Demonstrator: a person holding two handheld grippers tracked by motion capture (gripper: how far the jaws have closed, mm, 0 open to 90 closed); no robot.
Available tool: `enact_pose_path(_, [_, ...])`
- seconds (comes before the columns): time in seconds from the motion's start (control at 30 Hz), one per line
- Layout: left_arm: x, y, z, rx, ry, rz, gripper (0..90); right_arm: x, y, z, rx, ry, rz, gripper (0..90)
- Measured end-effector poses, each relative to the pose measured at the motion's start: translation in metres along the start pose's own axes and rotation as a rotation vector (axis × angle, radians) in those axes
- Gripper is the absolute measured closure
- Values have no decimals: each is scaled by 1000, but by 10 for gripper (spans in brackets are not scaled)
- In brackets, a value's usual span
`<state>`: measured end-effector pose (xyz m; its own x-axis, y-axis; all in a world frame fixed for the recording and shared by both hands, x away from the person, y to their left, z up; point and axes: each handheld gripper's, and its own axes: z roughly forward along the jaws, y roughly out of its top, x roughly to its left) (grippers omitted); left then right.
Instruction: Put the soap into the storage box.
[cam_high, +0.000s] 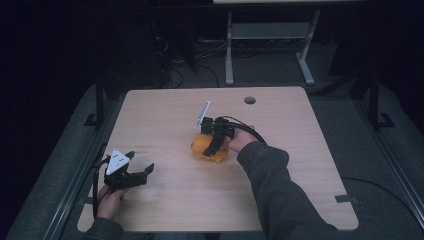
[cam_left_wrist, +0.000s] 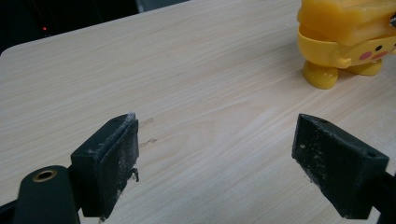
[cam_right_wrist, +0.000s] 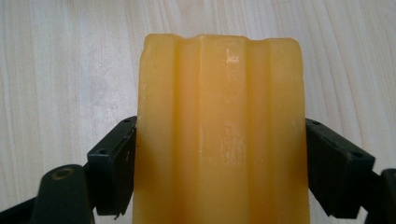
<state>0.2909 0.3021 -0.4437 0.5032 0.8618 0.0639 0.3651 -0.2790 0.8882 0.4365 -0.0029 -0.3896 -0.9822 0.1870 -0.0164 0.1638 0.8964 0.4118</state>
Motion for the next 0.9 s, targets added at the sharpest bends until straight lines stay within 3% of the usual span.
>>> enact_pose_path(0.5, [0,0,0,4,-2,4,140,0,-3,0,-19,3,32,187])
enact_pose_path(0.9, [-1,0,1,3,-1,5,140,1,-13,-13,-78,1,59,178])
